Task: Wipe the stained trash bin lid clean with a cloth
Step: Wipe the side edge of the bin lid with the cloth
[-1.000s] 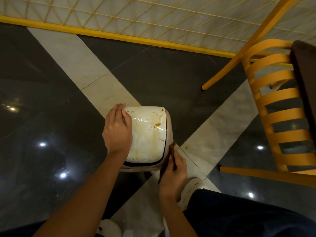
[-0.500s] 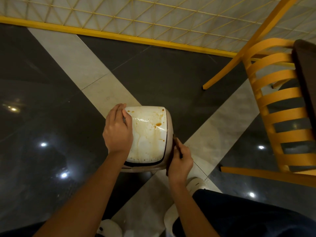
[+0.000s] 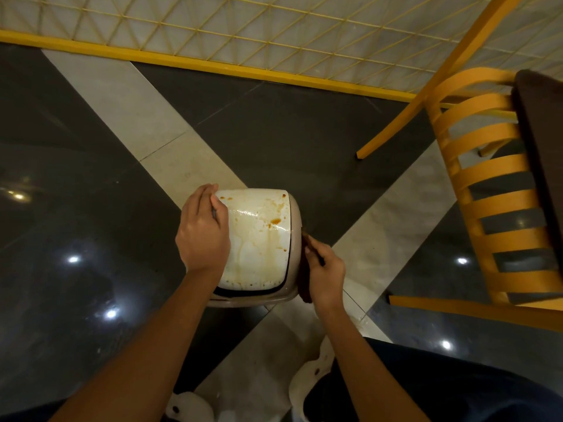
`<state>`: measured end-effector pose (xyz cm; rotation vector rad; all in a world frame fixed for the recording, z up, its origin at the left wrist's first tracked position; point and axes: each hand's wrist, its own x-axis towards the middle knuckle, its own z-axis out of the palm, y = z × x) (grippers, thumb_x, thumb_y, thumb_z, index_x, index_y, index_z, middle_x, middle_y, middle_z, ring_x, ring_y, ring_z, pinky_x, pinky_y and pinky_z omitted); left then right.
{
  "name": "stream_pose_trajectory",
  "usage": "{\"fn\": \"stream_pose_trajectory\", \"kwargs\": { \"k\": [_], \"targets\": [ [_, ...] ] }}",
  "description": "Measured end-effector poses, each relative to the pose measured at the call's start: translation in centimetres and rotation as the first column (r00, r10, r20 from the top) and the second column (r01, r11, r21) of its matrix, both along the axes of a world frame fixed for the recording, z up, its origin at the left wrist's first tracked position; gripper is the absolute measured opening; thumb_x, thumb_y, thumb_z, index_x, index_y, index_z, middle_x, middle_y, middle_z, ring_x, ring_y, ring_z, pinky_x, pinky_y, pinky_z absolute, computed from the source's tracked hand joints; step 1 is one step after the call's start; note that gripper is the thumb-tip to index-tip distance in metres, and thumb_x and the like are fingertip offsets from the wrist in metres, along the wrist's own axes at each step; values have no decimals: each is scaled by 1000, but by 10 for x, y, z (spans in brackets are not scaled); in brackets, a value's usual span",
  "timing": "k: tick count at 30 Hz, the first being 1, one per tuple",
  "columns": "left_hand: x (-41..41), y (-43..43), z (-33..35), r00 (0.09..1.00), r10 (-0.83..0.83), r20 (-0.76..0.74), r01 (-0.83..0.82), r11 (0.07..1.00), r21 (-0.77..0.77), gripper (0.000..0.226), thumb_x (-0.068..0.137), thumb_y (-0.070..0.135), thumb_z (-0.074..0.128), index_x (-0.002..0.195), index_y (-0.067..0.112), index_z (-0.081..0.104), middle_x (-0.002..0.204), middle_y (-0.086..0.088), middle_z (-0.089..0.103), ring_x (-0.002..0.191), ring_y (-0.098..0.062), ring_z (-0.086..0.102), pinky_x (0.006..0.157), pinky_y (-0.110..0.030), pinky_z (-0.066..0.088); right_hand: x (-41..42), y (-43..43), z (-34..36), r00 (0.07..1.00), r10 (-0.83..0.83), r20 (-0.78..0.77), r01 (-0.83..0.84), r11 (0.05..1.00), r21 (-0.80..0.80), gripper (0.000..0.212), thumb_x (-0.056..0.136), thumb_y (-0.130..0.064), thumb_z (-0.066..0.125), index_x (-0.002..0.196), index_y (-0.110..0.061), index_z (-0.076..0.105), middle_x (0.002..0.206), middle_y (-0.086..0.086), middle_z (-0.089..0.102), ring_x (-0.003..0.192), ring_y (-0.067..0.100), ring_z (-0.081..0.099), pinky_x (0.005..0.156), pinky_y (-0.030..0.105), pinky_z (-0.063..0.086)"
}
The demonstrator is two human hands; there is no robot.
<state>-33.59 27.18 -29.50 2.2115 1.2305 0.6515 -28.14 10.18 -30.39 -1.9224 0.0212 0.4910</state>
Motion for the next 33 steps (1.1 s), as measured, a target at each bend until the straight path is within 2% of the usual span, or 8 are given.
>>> {"fn": "stream_pose_trajectory", "kwargs": {
  "k": [6,12,16,20,24,28,30,33],
  "targets": [
    [-2,-3,0,999,-53,-5,53,998,46,35,97,25,36,116,13,63,119,-4,62,109,-20,59,79,-34,51,-40,-9,-3,989,-126,75,125,992,27,35,91,-2,50,106,-32,59,103,-18,61,99,-8,55,91,16,44],
    [-3,-2,0,998,-58,-15,59,997,53,35,97,24,36,115,13,63,118,-4,63,108,-19,59,77,-33,51,-7,3,7,997,-74,29,72,996,52,33,92,-3,50,109,-29,62,106,-9,63,101,2,58,93,23,47],
    [-3,-1,0,998,-61,-16,61,997,39,34,97,24,37,117,13,62,120,-4,62,109,-20,58,79,-34,51,-22,4,21,986,-85,141,77,995,66,37,91,1,50,110,-29,61,111,-8,61,105,-6,55,91,10,44],
    [-4,-2,1,998,-62,-22,63,998,27,32,97,23,39,118,12,61,120,-5,62,110,-21,58,80,-34,51,-59,-5,23,978,-141,152,130,988,81,39,89,7,50,109,-25,59,109,-12,59,102,-18,51,85,0,39],
    [-3,-2,1,999,-46,-17,46,999,13,34,97,25,37,118,13,62,121,-4,62,110,-20,58,81,-34,50,-27,8,21,977,-97,192,94,995,27,34,91,1,50,111,-24,63,110,-7,61,98,-11,54,91,8,44],
    [0,-1,1,999,40,-2,-40,999,-38,37,97,27,35,118,13,61,121,-6,61,111,-22,57,80,-37,51,5,21,26,971,29,236,-26,1000,-17,30,91,-1,51,114,-14,65,108,-11,59,98,-9,54,91,8,43],
    [-1,-1,0,1000,5,-11,-6,1000,-12,36,97,27,36,118,12,61,120,-7,62,110,-23,58,79,-37,51,-3,16,28,972,22,233,-18,1000,-21,31,91,-1,51,115,-16,64,106,-15,58,98,-12,53,90,6,42],
    [-3,0,-2,999,-31,-13,32,999,25,35,97,25,37,116,12,63,119,-6,63,108,-22,59,80,-35,51,-20,9,25,974,-26,227,30,999,-14,32,91,1,50,115,-15,64,108,-10,59,98,-11,53,89,5,42]
  ]
}}
